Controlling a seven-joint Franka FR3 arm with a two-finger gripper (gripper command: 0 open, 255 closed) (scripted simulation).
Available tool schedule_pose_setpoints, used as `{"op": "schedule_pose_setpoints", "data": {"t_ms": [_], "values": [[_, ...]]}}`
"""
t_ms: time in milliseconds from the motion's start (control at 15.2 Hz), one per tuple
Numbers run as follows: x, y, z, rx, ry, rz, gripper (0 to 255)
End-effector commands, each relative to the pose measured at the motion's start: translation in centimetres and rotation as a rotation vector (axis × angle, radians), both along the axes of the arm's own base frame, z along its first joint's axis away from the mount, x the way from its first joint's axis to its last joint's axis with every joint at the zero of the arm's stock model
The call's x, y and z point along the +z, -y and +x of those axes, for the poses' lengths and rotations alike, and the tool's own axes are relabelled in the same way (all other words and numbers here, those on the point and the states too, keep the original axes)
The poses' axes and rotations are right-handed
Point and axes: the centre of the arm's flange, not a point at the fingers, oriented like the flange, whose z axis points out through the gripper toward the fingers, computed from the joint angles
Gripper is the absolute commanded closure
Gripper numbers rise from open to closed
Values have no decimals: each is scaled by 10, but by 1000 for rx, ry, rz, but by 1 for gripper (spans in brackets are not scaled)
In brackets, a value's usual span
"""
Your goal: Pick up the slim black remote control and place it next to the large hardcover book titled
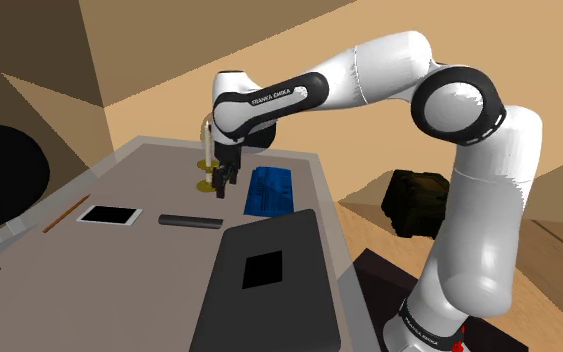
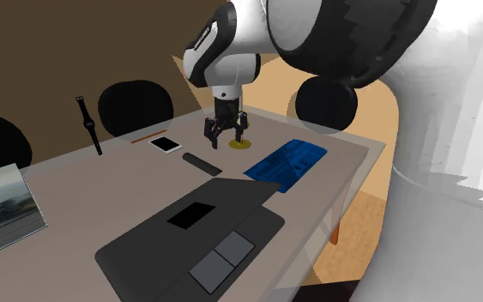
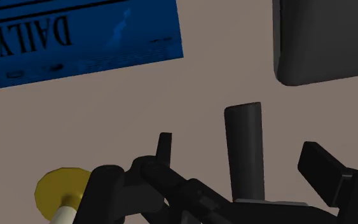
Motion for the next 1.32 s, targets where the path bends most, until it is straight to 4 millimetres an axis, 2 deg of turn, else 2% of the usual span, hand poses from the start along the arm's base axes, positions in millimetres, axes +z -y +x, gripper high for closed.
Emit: {"op": "schedule_pose_setpoints", "data": {"t_ms": [0,396,858,1254], "values": [[-19,-21,15,40,-9,7,0],[-60,-77,46,150,-36,26,0],[-96,-79,44,150,-36,26,0],[-99,-79,44,150,-36,26,0]]}}
